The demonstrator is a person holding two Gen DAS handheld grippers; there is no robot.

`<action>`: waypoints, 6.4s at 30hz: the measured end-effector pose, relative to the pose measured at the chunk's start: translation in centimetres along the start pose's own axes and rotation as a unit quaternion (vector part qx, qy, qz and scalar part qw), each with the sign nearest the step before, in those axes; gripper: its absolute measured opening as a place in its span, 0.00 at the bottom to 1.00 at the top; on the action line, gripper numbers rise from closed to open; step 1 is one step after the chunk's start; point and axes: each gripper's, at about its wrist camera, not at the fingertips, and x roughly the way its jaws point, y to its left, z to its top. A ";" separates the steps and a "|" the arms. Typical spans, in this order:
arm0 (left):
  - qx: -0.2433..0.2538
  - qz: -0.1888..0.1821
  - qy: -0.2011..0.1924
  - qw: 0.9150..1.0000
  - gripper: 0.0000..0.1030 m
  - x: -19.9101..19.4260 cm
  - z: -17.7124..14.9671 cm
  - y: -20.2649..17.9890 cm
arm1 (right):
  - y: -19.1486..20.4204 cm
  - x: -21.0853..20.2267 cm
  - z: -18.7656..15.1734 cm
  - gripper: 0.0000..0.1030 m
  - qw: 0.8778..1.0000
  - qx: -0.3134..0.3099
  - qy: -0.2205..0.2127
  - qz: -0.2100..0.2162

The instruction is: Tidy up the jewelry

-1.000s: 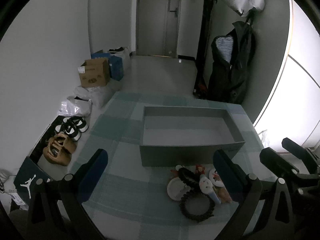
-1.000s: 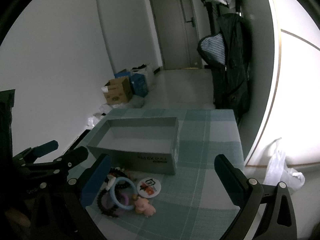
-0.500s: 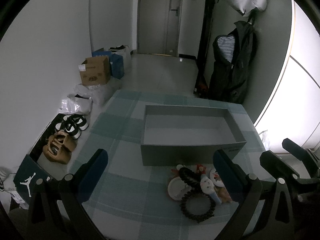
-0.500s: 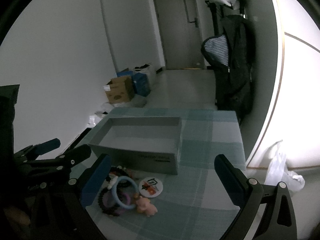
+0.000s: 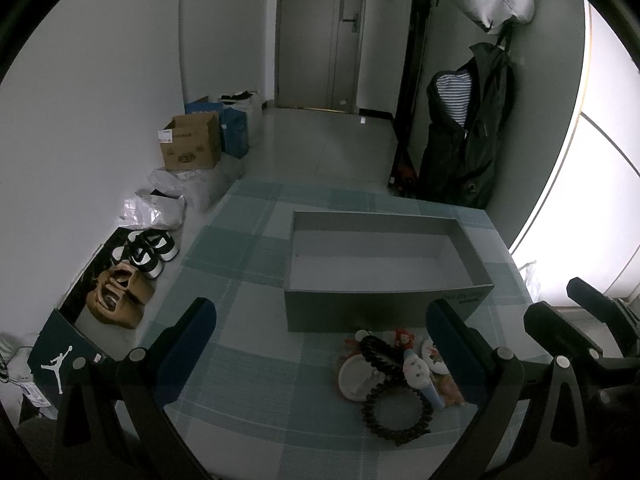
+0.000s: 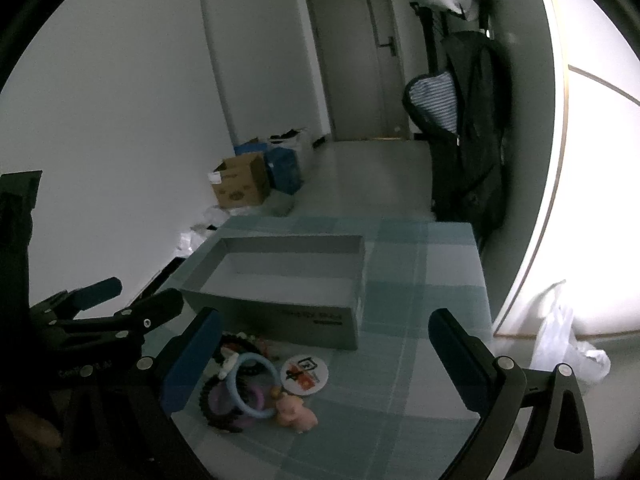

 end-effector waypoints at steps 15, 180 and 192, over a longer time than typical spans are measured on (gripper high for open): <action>-0.014 -0.011 0.012 1.000 0.99 0.3 0.0 0.7 | -0.1 0.1 0.0 1.00 0.999 0.013 0.010 0.041; -0.041 -0.234 0.151 0.960 0.63 8.8 5.8 2.1 | -3.8 10.1 4.6 0.46 0.949 0.194 0.094 0.229; -0.017 -0.209 0.108 0.972 0.63 5.6 4.5 2.1 | -3.4 5.8 4.0 0.57 0.966 0.165 0.066 0.186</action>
